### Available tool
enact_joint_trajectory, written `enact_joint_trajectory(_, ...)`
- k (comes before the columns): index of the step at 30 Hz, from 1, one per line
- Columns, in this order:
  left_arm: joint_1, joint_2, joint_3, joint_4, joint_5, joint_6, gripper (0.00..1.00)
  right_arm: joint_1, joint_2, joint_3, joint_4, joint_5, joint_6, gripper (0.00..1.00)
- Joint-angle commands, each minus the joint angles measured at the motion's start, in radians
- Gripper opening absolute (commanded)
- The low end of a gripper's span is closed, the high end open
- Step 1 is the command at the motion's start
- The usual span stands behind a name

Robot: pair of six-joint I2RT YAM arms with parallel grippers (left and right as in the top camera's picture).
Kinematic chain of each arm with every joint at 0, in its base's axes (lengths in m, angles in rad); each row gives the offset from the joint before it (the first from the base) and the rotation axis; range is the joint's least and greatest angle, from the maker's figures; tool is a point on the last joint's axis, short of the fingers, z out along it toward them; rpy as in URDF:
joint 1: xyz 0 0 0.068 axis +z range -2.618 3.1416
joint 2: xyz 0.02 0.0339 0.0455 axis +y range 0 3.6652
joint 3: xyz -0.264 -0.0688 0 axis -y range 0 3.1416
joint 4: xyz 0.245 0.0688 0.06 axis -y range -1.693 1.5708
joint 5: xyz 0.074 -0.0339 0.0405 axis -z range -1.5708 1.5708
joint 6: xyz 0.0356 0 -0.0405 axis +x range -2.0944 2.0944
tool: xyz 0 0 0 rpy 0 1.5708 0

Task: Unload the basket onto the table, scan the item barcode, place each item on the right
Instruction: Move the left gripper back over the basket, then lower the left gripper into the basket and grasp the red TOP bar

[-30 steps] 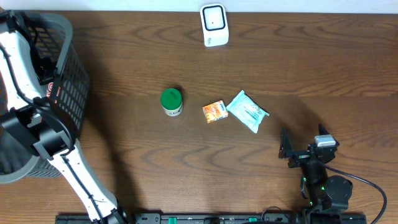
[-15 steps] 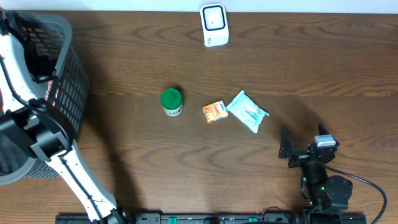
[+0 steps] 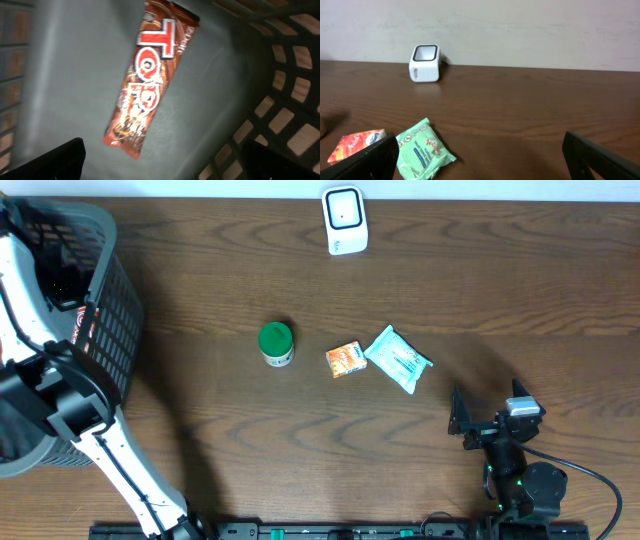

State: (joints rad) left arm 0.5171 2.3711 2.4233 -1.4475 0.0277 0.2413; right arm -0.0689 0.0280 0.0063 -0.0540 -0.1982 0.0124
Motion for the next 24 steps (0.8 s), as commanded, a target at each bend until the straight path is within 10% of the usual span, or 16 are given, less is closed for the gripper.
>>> enact_joint_trajectory(1, 0.014, -0.19, 0.035, 0.004, 0.01, 0.004, 0.99, 0.005, -0.002, -0.001, -0.003, -0.005, 0.01, 0.99)
enact_joint_trajectory(11, 0.014, -0.701, 0.035, 0.357, 0.01, -0.138, 0.98, 0.005, -0.002, -0.001, -0.003, -0.005, 0.01, 0.99)
enact_joint_trajectory(24, 0.042, -0.766, -0.1, 0.614, -0.181, -0.229, 0.98, 0.005, -0.002, -0.001, -0.003, -0.005, 0.01, 0.99)
